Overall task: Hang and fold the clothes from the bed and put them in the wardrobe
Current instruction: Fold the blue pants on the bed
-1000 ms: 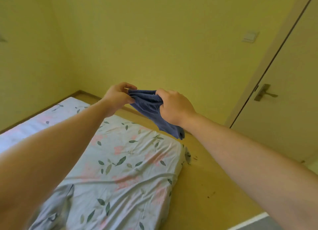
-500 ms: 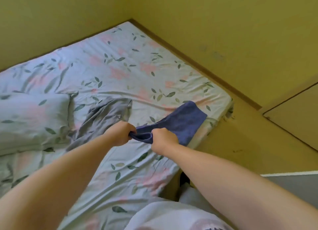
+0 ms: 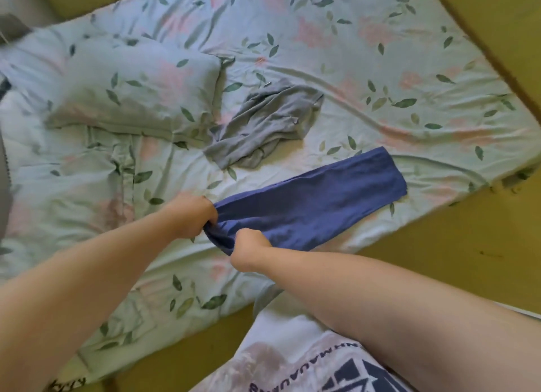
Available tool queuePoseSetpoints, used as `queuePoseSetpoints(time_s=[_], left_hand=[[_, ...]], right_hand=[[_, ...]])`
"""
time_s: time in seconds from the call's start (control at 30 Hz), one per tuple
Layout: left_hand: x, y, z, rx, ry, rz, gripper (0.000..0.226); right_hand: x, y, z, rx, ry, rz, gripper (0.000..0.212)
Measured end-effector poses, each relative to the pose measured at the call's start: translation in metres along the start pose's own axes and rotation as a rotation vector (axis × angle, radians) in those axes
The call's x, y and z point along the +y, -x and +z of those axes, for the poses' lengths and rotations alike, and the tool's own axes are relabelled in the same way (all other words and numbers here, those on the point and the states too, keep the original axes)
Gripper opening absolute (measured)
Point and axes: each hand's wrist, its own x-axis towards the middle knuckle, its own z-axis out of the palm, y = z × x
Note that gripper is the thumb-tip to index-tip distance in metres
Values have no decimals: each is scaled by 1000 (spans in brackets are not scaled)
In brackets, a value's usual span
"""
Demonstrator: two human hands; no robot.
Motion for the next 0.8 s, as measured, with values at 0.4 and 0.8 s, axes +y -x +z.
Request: queuePoseSetpoints(time_s=[0.4,0.8], left_hand=[[70,-108,-98,140,71,120,38],[263,-357,-233,27,-73,223,23]], right_hand=[[117,1,-69,191,-481,126,10],[379,-80,-195,323,-745,258,21]])
